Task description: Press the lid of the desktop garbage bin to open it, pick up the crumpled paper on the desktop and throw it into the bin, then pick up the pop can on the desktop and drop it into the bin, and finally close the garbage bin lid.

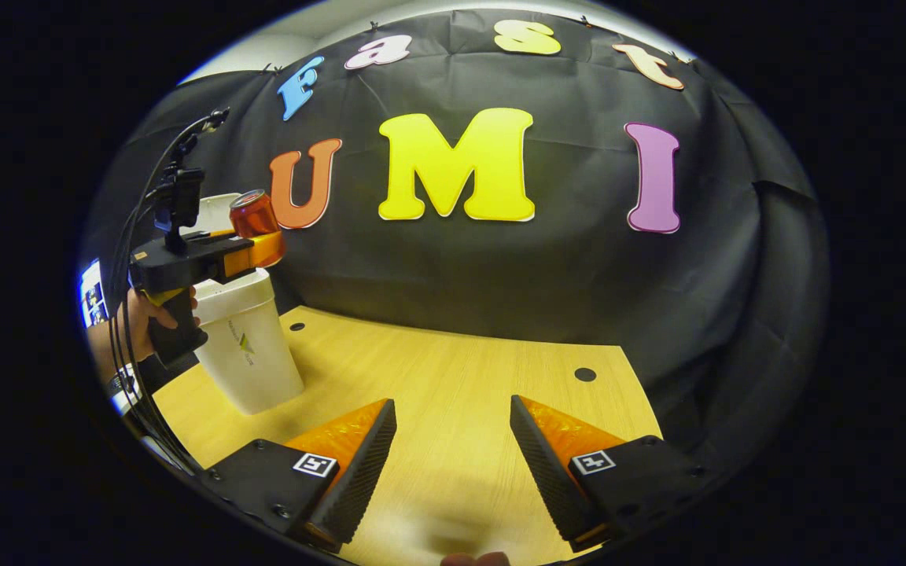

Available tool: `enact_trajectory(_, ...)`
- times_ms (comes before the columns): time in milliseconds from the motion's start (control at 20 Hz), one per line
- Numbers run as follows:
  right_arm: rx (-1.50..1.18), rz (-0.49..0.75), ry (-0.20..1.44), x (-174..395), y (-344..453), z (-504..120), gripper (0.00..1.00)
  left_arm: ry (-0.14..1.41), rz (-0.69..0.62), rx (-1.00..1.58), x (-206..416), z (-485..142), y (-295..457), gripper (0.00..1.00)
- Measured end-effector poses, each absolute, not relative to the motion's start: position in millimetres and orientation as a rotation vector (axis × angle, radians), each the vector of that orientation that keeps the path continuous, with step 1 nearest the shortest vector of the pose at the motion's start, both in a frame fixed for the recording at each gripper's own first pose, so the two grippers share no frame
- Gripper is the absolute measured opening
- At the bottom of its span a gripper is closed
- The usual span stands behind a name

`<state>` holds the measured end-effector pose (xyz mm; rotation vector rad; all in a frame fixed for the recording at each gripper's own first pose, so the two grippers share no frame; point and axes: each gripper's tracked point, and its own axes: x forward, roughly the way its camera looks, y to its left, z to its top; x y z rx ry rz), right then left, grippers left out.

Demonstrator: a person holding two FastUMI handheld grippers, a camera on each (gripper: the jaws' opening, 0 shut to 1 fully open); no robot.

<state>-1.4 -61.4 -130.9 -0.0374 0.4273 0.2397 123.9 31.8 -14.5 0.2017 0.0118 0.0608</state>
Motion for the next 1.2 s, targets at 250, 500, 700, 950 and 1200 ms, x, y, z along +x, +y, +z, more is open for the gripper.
enact_trajectory(250, -0.015, 0.29, 0.444, -1, -32, -128, 0.92, 0.068, 0.259, 0.146, 111, -15, 108, 0.84)
enact_trajectory(500, -0.026, 0.361, 0.459, -6, -2, -127, 0.92, 0.14, 0.361, 0.154, 110, -40, 152, 0.85)
enact_trajectory(700, -0.029, 0.38, 0.465, -8, 9, -128, 0.92, 0.189, 0.435, 0.151, 102, -54, 175, 0.85)
enact_trajectory(950, -0.032, 0.366, 0.474, -7, 8, -128, 0.92, 0.185, 0.47, 0.137, 95, -54, 179, 0.88)
enact_trajectory(1200, -0.034, 0.388, 0.469, -7, 17, -127, 0.92, 0.172, 0.521, 0.11, 91, -40, 172, 0.94)
